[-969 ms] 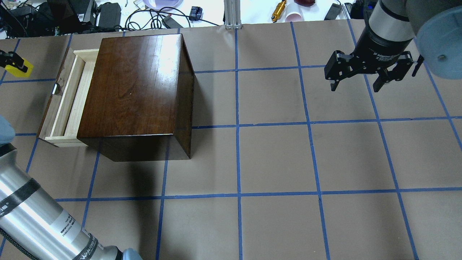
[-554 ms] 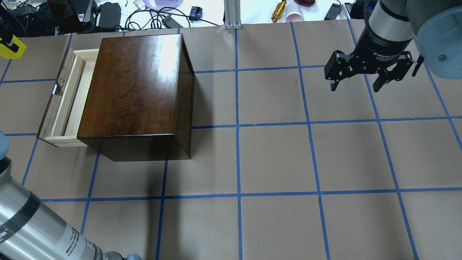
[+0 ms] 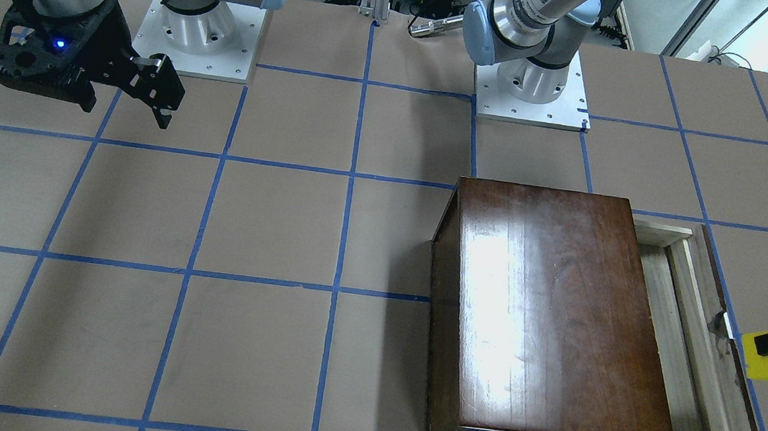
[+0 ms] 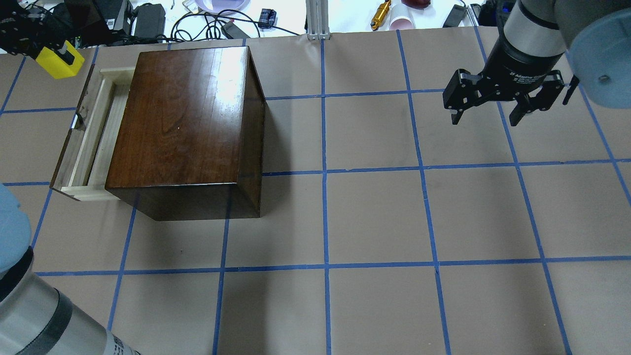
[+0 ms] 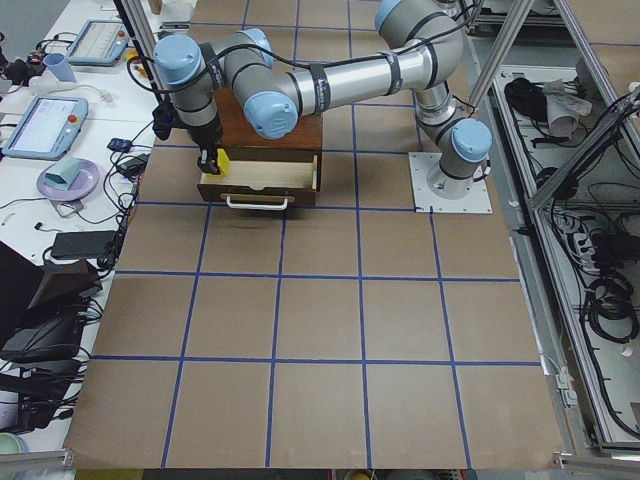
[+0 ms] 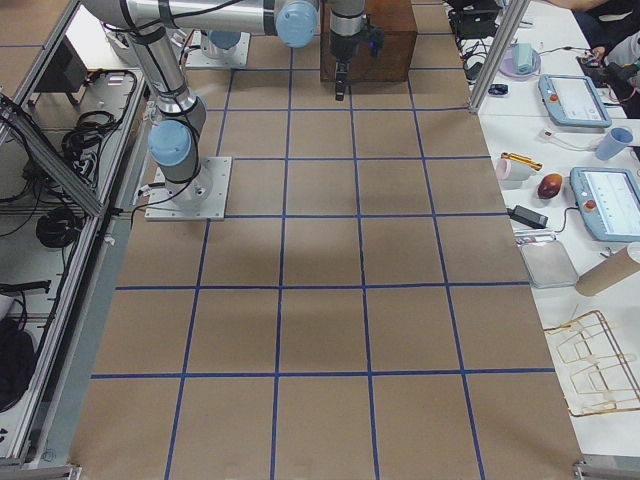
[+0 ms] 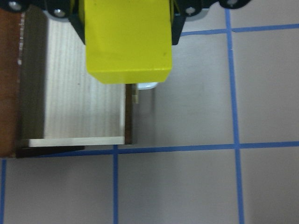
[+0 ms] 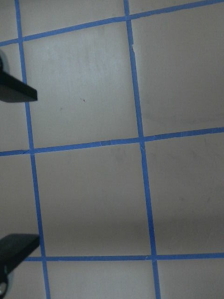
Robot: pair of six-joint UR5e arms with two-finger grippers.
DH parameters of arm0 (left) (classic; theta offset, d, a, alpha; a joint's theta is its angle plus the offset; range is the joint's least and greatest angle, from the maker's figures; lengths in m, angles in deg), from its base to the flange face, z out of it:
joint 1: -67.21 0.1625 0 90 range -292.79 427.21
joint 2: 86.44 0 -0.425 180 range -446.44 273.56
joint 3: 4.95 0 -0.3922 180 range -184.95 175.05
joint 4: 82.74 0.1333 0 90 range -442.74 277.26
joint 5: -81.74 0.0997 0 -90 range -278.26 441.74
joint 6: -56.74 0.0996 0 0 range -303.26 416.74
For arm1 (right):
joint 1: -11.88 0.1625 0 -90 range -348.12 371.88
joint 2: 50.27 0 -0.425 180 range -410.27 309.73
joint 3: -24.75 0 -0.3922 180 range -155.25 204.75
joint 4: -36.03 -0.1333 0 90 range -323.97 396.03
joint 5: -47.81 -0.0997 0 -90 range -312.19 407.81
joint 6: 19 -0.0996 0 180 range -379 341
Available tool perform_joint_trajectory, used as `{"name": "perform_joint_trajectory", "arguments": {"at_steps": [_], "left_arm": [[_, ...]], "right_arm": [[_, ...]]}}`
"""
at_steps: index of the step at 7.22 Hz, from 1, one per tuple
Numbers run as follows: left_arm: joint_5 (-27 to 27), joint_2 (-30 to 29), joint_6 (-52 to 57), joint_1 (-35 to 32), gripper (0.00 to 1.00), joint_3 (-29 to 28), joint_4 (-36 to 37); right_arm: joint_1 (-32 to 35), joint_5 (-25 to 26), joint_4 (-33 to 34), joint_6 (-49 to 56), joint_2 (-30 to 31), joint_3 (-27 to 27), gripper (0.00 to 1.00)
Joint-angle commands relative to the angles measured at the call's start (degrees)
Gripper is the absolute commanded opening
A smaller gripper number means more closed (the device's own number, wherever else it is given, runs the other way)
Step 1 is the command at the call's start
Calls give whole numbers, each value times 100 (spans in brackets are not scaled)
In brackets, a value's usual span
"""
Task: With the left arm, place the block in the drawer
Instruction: 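Carry the cube over the open drawer and release it inside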
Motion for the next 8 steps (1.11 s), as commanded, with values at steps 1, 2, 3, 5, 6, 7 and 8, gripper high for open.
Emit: {"name": "perform_joint_trajectory", "arguments": {"at_steps": [1, 2, 3, 5, 6, 7, 8], "left_arm": [[-61, 72, -89, -63, 0, 499, -7], [-44, 37, -63, -54, 0, 666, 37], [0, -42, -63, -54, 0, 807, 298], [-34, -139, -98, -54, 0, 1062, 362], [-43, -139, -107, -63, 0, 1228, 362], [-52, -148, -89, -63, 0, 1317, 536], [-70, -157, -63, -63, 0, 1440, 782]], "right_arm": [[0, 9, 4, 0, 0, -2, 100], [0, 9, 4, 0, 0, 7, 100], [0, 9, 4, 0, 0, -2, 100], [0, 9, 4, 0, 0, -2, 100], [0, 9, 4, 0, 0, -2, 100], [0, 9, 4, 0, 0, -2, 100], [-9, 9, 4, 0, 0, -2, 100]]}}
